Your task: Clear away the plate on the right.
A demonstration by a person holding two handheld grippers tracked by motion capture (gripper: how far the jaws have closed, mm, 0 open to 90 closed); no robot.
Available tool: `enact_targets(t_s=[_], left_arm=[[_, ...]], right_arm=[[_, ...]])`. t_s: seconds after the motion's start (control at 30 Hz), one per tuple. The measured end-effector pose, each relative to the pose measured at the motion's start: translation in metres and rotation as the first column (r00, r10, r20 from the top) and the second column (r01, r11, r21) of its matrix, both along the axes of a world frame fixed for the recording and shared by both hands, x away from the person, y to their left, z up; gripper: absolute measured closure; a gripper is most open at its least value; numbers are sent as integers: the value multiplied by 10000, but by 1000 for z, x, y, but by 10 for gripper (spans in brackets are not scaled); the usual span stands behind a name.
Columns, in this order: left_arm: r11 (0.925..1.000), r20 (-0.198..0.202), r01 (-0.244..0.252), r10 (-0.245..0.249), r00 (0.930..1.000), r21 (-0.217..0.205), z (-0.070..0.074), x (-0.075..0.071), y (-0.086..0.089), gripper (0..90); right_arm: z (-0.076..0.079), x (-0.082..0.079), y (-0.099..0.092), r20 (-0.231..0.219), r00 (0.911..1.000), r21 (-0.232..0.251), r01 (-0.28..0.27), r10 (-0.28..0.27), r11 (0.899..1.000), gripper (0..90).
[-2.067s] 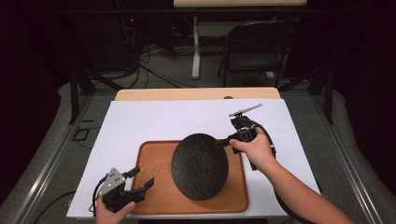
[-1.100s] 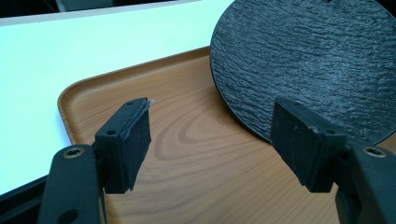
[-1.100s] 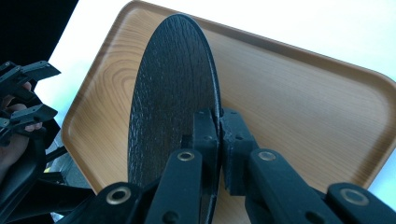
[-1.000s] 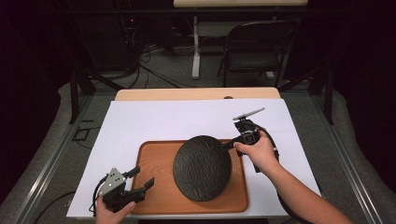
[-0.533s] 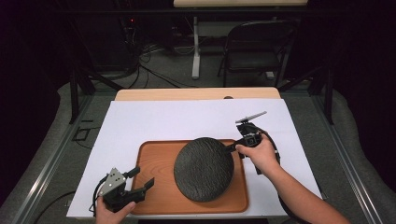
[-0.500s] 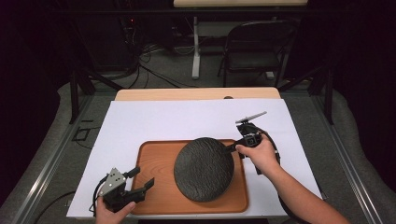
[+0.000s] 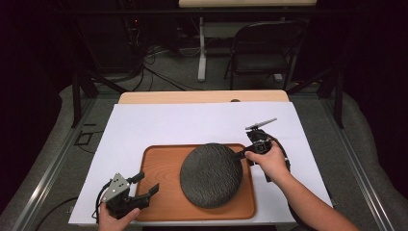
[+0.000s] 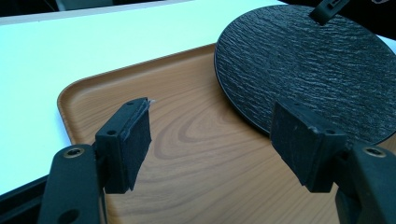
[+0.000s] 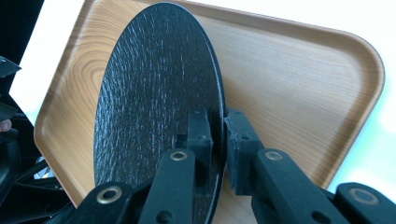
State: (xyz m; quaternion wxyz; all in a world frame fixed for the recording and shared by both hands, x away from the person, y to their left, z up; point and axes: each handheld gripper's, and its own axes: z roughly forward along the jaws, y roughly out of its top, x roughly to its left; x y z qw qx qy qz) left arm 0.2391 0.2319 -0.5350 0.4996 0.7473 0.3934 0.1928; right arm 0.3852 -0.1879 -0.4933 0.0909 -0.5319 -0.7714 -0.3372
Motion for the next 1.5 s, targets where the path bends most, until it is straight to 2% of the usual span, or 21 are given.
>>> enact_targets(t_s=[0.2, 0.43, 0.5, 0.6, 0.63, 0.73, 0.83, 0.97, 1.1, 1.5], left_arm=[[10000, -10, 8, -8, 10000, 9, 0, 0, 0, 293], [10000, -5, 16, -16, 10000, -1, 0, 0, 0, 293], [10000, -7, 21, -21, 10000, 0, 0, 0, 0, 293], [10000, 0, 39, -39, 10000, 22, 0, 0, 0, 293], [10000, 7, 59, -59, 10000, -4, 0, 0, 0, 293], [10000, -1, 80, -80, 10000, -3, 0, 0, 0, 293], [10000, -16, 53, -53, 10000, 18, 0, 0, 0, 293], [10000, -8, 84, -83, 10000, 13, -1, 1, 0, 293], [10000, -49, 64, -64, 10000, 15, 0, 0, 0, 293], [10000, -45, 60, -59, 10000, 29, -1, 1, -1, 293]], right_arm=[[-3, 2, 0, 29, 10000, -178, -63, 63, 9998, 803], [-10, 3, 1, 74, 9999, -723, -87, 93, 9973, 778], [-10, 3, 2, -49, 10000, -719, 36, -40, 9974, 776], [-15, 5, 0, 43, 9999, -743, -87, 91, 9972, 772], [-15, 5, 0, -93, 10000, -750, 12, -19, 9972, 770], [-19, 7, -1, -128, 9999, -764, -3, -7, 9971, 766], [-24, 9, -1, -35, 10000, -873, -66, 63, 9962, 760], [-29, 9, 0, 5, 10000, -1372, -34, 35, 9905, 766], [-31, 9, -4, 32, 10000, -1146, 0, 3, 9934, 775], [-32, 8, -4, -55, 9999, -1059, 112, -118, 9943, 765]])
